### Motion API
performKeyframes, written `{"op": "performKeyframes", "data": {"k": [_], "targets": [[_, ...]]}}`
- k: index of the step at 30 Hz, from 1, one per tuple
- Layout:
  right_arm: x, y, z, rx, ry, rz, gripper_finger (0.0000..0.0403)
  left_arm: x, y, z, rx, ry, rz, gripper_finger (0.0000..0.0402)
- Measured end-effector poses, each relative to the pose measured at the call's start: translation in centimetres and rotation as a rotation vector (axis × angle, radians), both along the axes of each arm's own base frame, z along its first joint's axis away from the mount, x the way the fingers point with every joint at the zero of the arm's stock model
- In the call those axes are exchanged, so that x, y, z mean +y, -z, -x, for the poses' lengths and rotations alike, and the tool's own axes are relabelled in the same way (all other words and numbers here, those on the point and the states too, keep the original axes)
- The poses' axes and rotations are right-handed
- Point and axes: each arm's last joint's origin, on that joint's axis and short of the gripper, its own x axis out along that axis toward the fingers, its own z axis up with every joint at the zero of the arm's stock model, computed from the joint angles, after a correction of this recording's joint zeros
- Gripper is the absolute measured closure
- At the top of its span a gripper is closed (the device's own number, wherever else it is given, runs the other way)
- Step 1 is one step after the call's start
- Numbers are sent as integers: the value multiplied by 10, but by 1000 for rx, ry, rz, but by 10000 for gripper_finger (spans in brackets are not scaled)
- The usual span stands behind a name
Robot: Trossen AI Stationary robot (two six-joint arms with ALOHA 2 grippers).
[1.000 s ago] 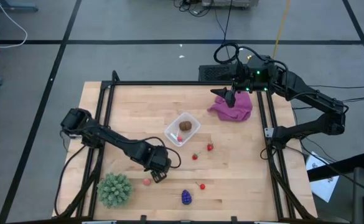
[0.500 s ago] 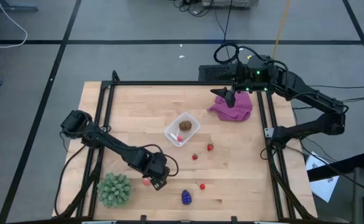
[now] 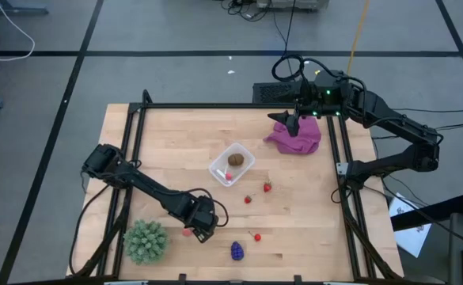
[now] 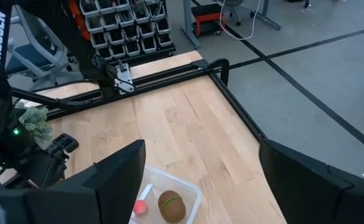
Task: Pick and placing Produce into tupperware
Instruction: Put the left strawberry into the transparent bin
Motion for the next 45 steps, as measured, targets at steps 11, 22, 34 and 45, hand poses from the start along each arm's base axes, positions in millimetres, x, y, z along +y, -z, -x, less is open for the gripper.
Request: {"op": "performKeyframes", "data": {"k": [11, 22, 34, 45], "targets": [[0, 0, 0, 0, 0, 1, 99, 0, 0, -1, -12, 17, 1, 172], [0, 0, 0, -1, 0, 1, 99, 0, 0, -1, -16, 23, -6, 172], [0, 0, 0, -1, 0, 1, 99, 0, 23, -8, 40, 54, 6, 172], [0, -3, -1, -26, 0, 11, 99, 1, 22, -9, 27, 64, -10, 172]]}}
